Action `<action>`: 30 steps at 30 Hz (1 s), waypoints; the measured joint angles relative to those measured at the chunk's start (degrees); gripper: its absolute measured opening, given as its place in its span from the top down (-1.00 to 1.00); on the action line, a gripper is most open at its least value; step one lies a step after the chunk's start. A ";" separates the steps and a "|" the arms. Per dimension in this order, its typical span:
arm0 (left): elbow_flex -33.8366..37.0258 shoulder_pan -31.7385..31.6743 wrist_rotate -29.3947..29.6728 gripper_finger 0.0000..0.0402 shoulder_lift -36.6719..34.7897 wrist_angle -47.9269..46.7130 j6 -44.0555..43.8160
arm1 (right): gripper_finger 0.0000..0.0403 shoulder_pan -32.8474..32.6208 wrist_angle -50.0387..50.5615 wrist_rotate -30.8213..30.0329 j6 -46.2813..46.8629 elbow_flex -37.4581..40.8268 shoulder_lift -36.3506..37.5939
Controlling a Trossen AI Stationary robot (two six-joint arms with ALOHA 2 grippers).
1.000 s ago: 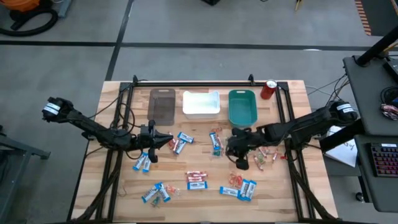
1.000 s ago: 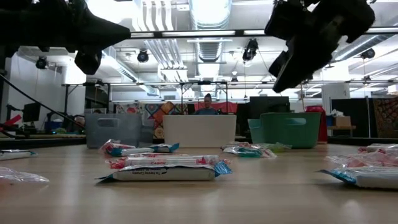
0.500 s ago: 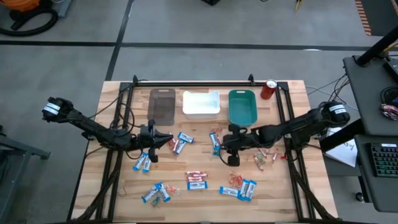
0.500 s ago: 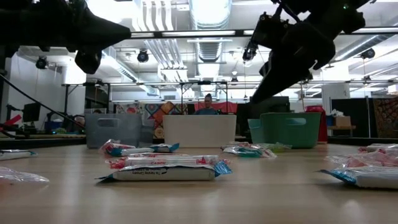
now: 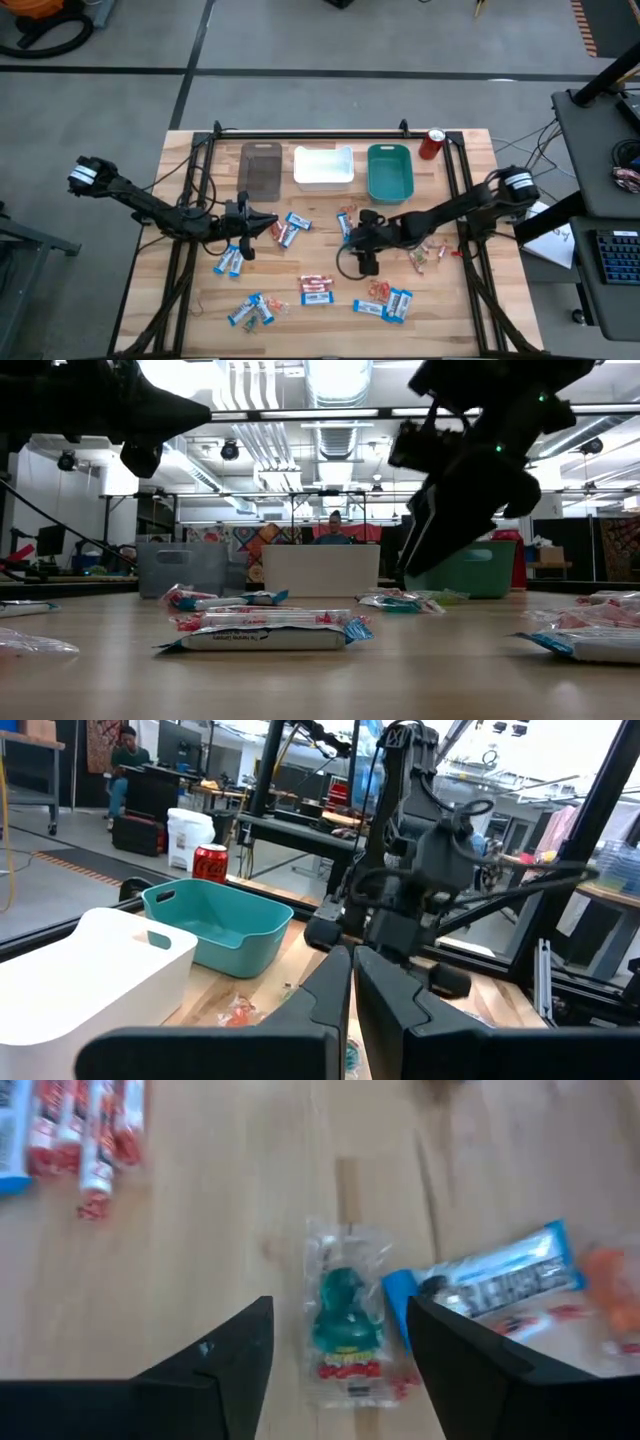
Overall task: Sort candy
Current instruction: Put the transparent candy into the green bin
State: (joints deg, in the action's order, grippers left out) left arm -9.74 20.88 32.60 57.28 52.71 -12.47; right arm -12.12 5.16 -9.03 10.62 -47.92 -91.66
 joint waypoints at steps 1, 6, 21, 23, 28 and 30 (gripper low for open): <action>0.00 0.00 0.00 0.98 0.00 0.01 0.00 | -0.08 0.00 0.16 0.00 0.25 -0.37 -1.12; 0.00 0.00 0.00 0.98 0.00 -0.06 0.02 | 0.01 0.00 1.39 -0.03 -0.11 -2.67 -5.46; 0.00 0.00 -0.07 0.98 0.42 -0.51 0.00 | 0.91 0.02 6.98 0.54 -0.68 -7.38 -6.66; 0.00 0.02 -0.11 0.98 0.44 -0.38 0.00 | 0.91 0.02 6.97 1.75 -0.54 -8.24 -5.99; 0.00 0.01 -0.13 0.98 0.44 -0.42 -0.02 | 0.91 0.07 9.74 3.45 -0.16 -10.91 -3.09; 0.00 0.02 -0.14 0.98 0.44 -0.41 0.00 | 0.93 0.45 11.72 3.53 -0.20 -12.42 -1.27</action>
State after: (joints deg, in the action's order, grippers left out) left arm -9.74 20.91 32.46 57.71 52.30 -12.47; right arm -11.67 16.88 -5.50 10.41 -60.34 -92.93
